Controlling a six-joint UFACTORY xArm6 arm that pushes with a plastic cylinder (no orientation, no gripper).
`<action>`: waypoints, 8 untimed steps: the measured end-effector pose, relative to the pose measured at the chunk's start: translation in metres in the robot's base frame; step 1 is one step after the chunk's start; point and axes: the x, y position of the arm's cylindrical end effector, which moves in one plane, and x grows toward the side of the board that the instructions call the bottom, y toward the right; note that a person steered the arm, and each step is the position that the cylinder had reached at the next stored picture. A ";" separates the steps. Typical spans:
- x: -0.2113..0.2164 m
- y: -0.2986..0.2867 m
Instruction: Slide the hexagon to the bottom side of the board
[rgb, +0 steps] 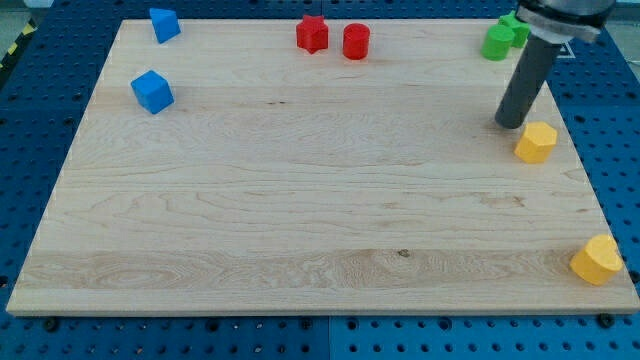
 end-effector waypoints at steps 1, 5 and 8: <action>0.009 0.039; 0.061 -0.031; 0.104 -0.089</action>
